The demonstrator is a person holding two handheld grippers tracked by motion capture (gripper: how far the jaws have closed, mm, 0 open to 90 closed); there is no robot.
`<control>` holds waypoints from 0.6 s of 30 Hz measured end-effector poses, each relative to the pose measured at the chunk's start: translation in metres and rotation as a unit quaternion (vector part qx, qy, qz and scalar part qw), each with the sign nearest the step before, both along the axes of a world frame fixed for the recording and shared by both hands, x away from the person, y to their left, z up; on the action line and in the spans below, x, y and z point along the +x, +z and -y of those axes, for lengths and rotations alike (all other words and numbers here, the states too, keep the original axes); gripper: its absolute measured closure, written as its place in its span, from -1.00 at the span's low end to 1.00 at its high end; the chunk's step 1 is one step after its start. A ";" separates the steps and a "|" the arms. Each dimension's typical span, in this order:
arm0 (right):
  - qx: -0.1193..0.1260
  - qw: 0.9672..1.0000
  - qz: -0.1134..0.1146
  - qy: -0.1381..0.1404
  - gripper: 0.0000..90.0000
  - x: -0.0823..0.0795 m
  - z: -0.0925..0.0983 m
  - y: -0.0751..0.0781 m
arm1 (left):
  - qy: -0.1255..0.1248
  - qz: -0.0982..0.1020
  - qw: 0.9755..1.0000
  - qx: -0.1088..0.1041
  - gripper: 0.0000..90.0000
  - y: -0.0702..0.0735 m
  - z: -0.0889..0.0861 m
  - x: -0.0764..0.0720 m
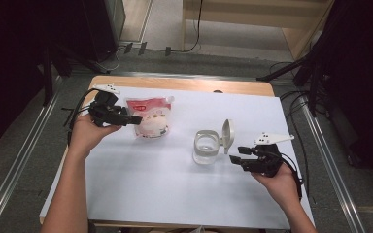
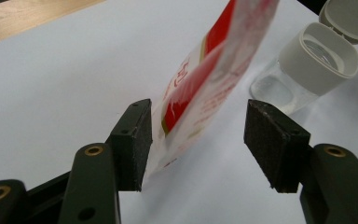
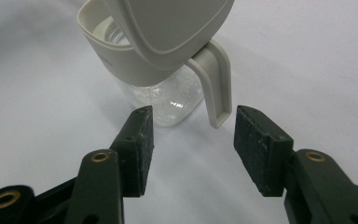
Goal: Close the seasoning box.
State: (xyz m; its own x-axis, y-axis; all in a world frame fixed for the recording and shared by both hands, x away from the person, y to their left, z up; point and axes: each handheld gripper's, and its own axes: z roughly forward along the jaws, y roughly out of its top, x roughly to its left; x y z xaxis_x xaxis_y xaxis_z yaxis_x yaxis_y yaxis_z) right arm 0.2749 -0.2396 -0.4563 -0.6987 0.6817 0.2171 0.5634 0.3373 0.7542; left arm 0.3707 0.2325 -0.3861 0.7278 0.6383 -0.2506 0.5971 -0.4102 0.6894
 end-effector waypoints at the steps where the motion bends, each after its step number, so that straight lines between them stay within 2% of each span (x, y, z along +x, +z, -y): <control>1: -0.001 1.000 -0.001 0.000 0.07 -0.001 0.000 0.000 | -0.001 0.002 1.000 -0.001 -0.02 0.000 0.002 0.001; 4: -0.003 1.000 0.000 0.000 0.07 -0.004 0.000 -0.001 | -0.001 0.004 1.000 -0.003 0.02 -0.001 0.005 0.005; 7: -0.006 1.000 -0.002 0.004 0.06 -0.008 -0.002 -0.002 | 0.003 0.000 1.000 -0.015 0.11 -0.003 0.007 0.009; 9: -0.007 1.000 0.005 0.007 0.07 -0.010 -0.004 -0.001 | 0.004 0.002 1.000 -0.016 0.15 -0.004 0.007 0.011; 14: 0.014 0.999 0.029 0.023 0.11 -0.015 -0.007 0.007 | 0.005 0.011 1.000 -0.013 0.50 -0.003 0.011 0.011; 17: 0.016 0.999 0.025 0.029 0.13 -0.017 -0.012 0.008 | 0.005 0.008 1.000 -0.009 0.68 -0.003 0.013 0.010; 18: 0.016 0.999 0.023 0.034 0.15 -0.018 -0.014 0.008 | 0.009 0.001 1.000 -0.010 0.73 -0.003 0.013 0.010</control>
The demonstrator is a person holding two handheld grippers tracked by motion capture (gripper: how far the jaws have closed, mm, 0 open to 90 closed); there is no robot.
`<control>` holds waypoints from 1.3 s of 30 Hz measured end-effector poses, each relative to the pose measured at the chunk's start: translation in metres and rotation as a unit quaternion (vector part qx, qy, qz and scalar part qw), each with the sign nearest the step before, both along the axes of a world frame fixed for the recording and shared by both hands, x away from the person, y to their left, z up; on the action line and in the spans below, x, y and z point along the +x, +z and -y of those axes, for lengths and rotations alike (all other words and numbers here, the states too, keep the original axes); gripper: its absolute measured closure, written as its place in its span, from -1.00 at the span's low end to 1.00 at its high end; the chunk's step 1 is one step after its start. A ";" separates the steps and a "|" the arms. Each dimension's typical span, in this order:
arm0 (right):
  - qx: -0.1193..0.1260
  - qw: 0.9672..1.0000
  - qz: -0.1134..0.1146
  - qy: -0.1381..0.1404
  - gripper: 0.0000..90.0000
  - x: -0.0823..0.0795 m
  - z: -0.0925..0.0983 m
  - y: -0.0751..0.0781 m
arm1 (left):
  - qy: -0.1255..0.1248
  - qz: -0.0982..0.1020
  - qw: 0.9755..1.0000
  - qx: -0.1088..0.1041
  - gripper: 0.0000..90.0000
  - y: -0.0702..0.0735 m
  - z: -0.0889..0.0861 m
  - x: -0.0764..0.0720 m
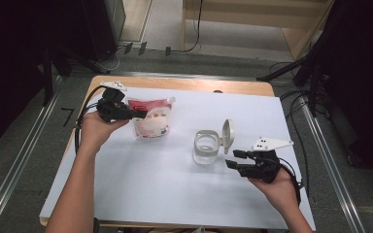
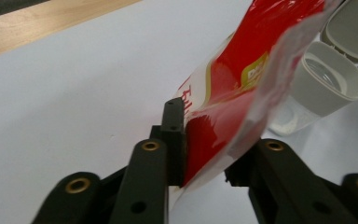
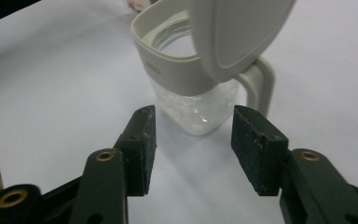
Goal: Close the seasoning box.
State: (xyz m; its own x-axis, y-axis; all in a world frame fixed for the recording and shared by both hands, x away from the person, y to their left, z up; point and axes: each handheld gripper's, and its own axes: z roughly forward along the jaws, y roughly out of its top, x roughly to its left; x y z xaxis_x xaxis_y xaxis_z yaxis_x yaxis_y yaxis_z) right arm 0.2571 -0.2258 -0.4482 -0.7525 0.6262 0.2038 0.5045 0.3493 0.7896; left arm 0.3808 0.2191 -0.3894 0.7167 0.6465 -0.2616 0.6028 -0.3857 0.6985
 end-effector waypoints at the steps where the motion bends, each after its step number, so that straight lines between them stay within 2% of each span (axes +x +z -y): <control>1: -0.002 1.000 -0.001 0.003 0.15 -0.001 -0.002 0.000 | 0.002 0.000 1.000 0.005 0.77 0.000 0.001 0.000; 5: -0.008 1.000 0.007 0.017 0.19 -0.005 -0.011 0.002 | 0.007 -0.001 1.000 0.014 0.92 0.001 0.003 -0.002; 6: -0.006 1.000 0.008 0.022 0.19 -0.006 -0.014 0.003 | 0.005 -0.008 1.000 0.010 0.94 0.000 0.003 -0.001; 7: -0.006 1.000 0.007 0.024 0.19 -0.007 -0.016 0.003 | 0.011 -0.022 1.000 -0.001 0.96 0.000 0.001 0.000; 9: -0.007 0.999 0.007 0.033 0.20 -0.009 -0.021 0.004 | 0.022 -0.036 0.999 -0.011 0.98 -0.001 -0.001 0.002; 12: -0.008 0.999 0.004 0.044 0.21 -0.010 -0.028 0.004 | 0.030 -0.045 0.998 -0.018 1.00 0.001 0.000 0.002; 13: -0.008 0.999 0.003 0.045 0.21 -0.011 -0.030 0.004 | 0.030 -0.050 0.998 -0.026 1.00 0.003 0.000 0.002; 15: -0.007 0.999 0.005 0.047 0.21 -0.011 -0.035 0.004 | 0.017 -0.075 0.994 -0.076 1.00 0.003 -0.004 0.004; 16: -0.011 0.999 0.008 0.044 0.22 -0.012 -0.037 0.005 | 0.015 -0.082 0.993 -0.088 1.00 0.004 -0.005 0.004; 18: -0.010 0.999 0.010 0.048 0.23 -0.012 -0.043 0.006 | 0.010 -0.091 0.990 -0.104 1.00 0.009 -0.007 0.003; 20: -0.012 0.999 0.014 0.051 0.24 -0.012 -0.048 0.006 | 0.005 -0.089 0.990 -0.108 1.00 0.014 -0.005 0.000; 23: -0.013 0.998 0.013 0.058 0.24 -0.013 -0.056 0.006 | -0.002 -0.075 0.992 -0.100 1.00 0.025 0.000 -0.005; 28: -0.013 0.998 0.012 0.061 0.24 -0.014 -0.065 0.006 | -0.002 -0.057 0.996 -0.065 1.00 0.038 0.009 -0.013; 32: -0.015 0.998 0.014 0.062 0.23 -0.014 -0.076 0.005 | -0.001 -0.056 0.997 -0.056 1.00 0.042 0.011 -0.015; 36: -0.004 0.998 0.009 0.066 0.25 -0.012 -0.089 0.003 | -0.003 -0.053 0.998 -0.046 1.00 0.048 0.015 -0.021; 39: 0.006 0.997 0.021 0.074 0.29 -0.011 -0.100 0.001 | -0.007 -0.047 0.998 -0.043 1.00 0.054 0.018 -0.026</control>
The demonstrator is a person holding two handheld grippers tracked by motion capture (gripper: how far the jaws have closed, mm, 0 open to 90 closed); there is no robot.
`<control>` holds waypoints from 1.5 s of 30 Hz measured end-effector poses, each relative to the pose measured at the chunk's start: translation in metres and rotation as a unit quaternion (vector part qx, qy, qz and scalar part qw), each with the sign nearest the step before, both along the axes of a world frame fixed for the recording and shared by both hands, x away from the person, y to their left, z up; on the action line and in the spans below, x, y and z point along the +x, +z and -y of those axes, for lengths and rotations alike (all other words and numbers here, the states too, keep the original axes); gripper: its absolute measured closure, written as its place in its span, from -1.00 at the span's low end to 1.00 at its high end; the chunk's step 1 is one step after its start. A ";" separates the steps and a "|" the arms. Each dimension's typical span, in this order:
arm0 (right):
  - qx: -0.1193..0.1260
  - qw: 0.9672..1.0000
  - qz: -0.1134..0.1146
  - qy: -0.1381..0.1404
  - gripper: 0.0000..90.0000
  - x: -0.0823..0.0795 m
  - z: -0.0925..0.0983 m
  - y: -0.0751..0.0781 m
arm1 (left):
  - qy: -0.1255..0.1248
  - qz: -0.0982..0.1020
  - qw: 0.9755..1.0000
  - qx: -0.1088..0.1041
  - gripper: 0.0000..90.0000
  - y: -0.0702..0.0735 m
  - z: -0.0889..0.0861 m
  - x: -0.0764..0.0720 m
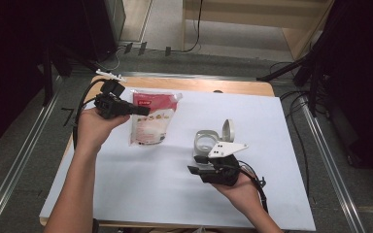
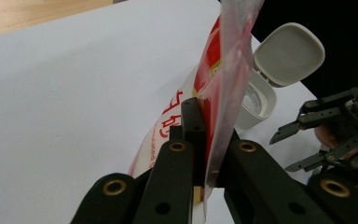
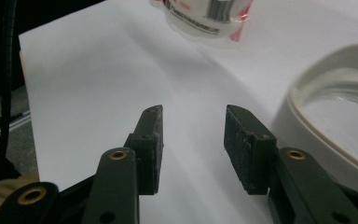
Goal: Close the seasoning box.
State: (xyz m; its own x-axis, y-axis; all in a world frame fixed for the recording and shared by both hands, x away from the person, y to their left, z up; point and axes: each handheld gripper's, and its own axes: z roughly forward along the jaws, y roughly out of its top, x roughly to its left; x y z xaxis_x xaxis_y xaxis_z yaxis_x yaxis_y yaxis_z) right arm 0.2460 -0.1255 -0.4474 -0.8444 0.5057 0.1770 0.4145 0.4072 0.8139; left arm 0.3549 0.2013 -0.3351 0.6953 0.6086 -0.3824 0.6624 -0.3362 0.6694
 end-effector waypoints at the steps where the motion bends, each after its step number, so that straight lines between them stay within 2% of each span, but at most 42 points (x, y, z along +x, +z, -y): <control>1: 0.000 1.000 -0.008 0.004 0.29 0.001 -0.005 -0.001 | -0.001 0.004 1.000 0.002 1.00 0.001 0.000 -0.001; 5: -0.005 1.000 -0.013 0.004 0.29 0.004 -0.017 -0.004 | -0.004 0.007 1.000 -0.003 1.00 0.009 0.001 -0.008; 10: -0.004 0.999 -0.034 0.001 0.28 0.010 -0.030 -0.011 | -0.017 0.022 1.000 0.013 1.00 0.018 0.006 -0.017; 13: -0.016 0.999 -0.027 0.009 0.28 0.012 -0.043 -0.015 | -0.021 0.024 0.999 0.011 1.00 0.020 0.008 -0.020; 16: -0.016 1.000 -0.024 0.011 0.28 0.013 -0.052 -0.017 | -0.022 0.019 1.000 0.009 1.00 0.021 0.009 -0.023; 19: -0.022 0.999 -0.023 0.003 0.31 0.016 -0.057 -0.019 | -0.025 0.020 0.999 0.012 1.00 0.022 0.011 -0.025; 21: -0.019 0.999 -0.028 0.001 0.30 0.018 -0.060 -0.020 | -0.028 0.019 0.999 0.015 1.00 0.022 0.013 -0.026; 27: -0.015 1.000 -0.012 -0.005 0.24 0.023 -0.070 -0.027 | -0.031 0.011 0.999 0.011 1.00 0.023 0.015 -0.029; 30: -0.012 1.000 -0.017 -0.006 0.23 0.025 -0.076 -0.031 | -0.033 0.011 0.999 0.013 1.00 0.024 0.017 -0.031; 33: -0.014 1.000 -0.011 -0.015 0.21 0.028 -0.079 -0.034 | -0.034 0.009 0.999 0.013 1.00 0.026 0.017 -0.033; 38: -0.006 0.999 -0.009 -0.030 0.16 0.032 -0.084 -0.039 | -0.038 -0.003 0.999 0.003 1.00 0.029 0.018 -0.035; 40: 0.001 1.000 -0.009 -0.023 0.13 0.034 -0.085 -0.042 | -0.043 -0.003 0.999 0.003 1.00 0.030 0.019 -0.036; 42: -0.001 1.000 0.004 -0.029 0.08 0.033 -0.086 -0.043 | -0.040 -0.010 0.999 -0.001 1.00 0.031 0.019 -0.037; 44: 0.002 0.999 0.028 -0.034 0.02 0.033 -0.089 -0.043 | -0.044 -0.025 0.999 -0.005 1.00 0.031 0.019 -0.037; 45: 0.006 0.998 0.042 -0.039 0.01 0.034 -0.089 -0.042 | -0.044 -0.026 0.999 -0.006 1.00 0.031 0.019 -0.037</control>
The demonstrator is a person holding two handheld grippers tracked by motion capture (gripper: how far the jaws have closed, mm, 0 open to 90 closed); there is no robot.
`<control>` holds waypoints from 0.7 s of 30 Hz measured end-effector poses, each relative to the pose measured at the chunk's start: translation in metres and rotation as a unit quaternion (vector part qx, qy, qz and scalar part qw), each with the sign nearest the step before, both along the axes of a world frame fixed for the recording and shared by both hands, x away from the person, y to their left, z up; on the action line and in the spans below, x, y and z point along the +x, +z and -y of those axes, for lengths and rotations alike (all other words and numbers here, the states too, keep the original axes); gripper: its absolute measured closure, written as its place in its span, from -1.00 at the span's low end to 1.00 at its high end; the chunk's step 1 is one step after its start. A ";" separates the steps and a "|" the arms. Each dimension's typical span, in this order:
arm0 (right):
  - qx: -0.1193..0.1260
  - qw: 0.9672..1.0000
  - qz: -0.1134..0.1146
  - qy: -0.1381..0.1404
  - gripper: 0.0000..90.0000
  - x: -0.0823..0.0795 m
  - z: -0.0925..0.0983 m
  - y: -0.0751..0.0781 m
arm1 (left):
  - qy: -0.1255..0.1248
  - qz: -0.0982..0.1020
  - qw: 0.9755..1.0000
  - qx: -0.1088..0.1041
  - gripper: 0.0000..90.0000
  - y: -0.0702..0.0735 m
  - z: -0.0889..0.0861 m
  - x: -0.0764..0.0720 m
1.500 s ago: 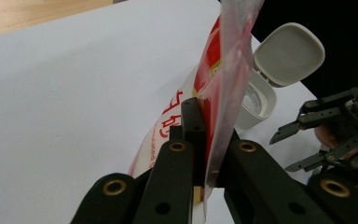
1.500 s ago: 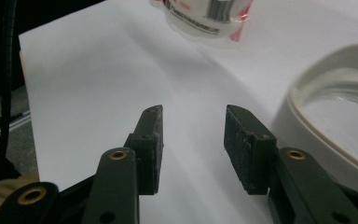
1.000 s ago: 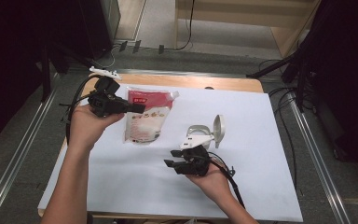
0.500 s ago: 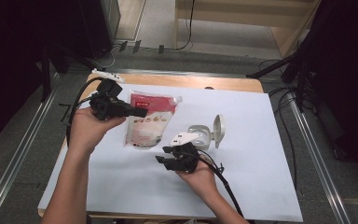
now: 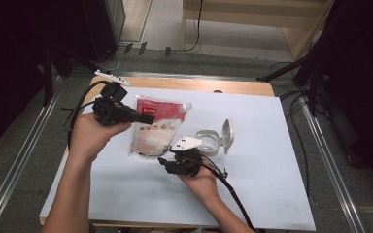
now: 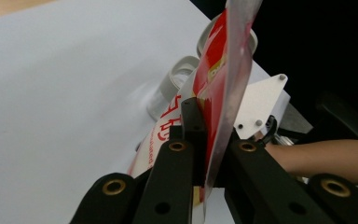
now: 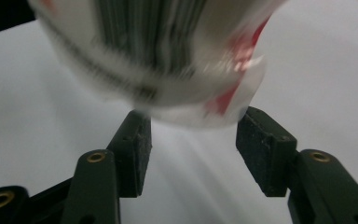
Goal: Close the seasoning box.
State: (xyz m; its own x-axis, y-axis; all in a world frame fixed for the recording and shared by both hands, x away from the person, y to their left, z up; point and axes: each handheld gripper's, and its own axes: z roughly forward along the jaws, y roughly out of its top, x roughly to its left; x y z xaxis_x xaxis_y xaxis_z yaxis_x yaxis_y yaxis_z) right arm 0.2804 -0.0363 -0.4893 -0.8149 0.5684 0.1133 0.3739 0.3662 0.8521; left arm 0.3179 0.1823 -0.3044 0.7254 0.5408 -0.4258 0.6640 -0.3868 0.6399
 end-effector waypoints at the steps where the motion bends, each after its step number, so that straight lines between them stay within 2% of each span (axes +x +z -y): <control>1: -0.001 1.000 0.004 0.001 0.00 0.001 0.000 0.001 | 0.002 0.001 1.000 0.001 1.00 0.000 0.001 0.000; 5: 0.002 1.000 0.024 0.005 0.01 -0.001 -0.004 0.006 | 0.006 -0.005 1.000 -0.008 1.00 0.000 0.001 0.001; 6: -0.006 1.000 0.027 0.007 0.02 -0.001 -0.005 0.007 | 0.009 -0.006 1.000 -0.008 1.00 -0.001 0.002 0.001; 8: -0.011 0.999 0.026 0.023 0.05 -0.004 -0.008 0.009 | 0.009 -0.008 1.000 -0.009 1.00 -0.002 0.002 0.002; 10: -0.009 0.999 0.026 0.030 0.07 -0.006 -0.009 0.009 | 0.013 -0.014 1.000 -0.020 1.00 -0.003 0.002 0.003; 13: 0.010 0.999 0.009 0.037 0.12 -0.007 -0.008 0.009 | 0.012 -0.007 1.000 -0.019 1.00 -0.004 0.002 0.004; 16: 0.026 0.999 -0.005 0.047 0.16 -0.010 -0.007 0.010 | 0.003 0.019 1.000 -0.014 1.00 -0.004 0.007 0.002; 19: 0.035 0.998 -0.014 0.048 0.19 -0.015 -0.008 0.011 | -0.008 0.036 0.999 0.011 0.98 -0.005 0.015 0.001; 21: 0.041 0.997 -0.024 0.056 0.22 -0.019 -0.010 0.010 | -0.017 0.047 0.998 0.038 0.93 -0.008 0.021 0.001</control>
